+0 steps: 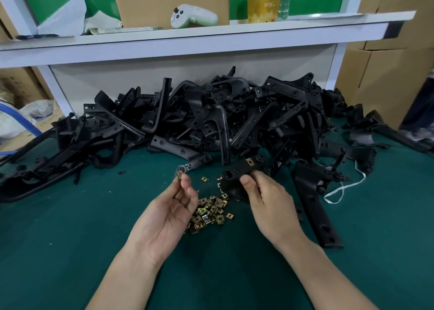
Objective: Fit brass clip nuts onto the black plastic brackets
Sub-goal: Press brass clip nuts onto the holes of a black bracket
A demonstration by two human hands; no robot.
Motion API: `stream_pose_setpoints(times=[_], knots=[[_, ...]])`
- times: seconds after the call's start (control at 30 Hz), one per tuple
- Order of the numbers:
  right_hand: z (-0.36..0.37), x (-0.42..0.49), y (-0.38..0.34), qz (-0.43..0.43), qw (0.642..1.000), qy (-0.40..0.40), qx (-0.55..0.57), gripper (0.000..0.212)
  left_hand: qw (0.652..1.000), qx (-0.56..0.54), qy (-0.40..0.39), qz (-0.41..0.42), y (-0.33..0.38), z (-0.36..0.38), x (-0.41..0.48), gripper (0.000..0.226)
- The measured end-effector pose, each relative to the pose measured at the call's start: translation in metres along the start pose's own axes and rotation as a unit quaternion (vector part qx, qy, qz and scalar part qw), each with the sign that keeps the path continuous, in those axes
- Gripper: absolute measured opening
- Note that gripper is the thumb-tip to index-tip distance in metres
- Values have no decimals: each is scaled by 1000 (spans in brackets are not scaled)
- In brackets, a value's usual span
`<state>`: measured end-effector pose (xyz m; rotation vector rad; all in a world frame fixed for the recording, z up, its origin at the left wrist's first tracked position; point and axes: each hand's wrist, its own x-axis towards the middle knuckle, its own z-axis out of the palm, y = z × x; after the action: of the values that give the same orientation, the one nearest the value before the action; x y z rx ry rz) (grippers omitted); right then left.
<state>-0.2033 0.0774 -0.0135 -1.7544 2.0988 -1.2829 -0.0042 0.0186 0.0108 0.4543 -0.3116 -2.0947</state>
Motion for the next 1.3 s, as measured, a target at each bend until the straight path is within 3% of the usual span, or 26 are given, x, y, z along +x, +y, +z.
stream_pose_setpoints(times=[1.3], knots=[[-2,-1,-3,6,1000,-18,-4,56,981,170,17,91,-8,12,-6,31]])
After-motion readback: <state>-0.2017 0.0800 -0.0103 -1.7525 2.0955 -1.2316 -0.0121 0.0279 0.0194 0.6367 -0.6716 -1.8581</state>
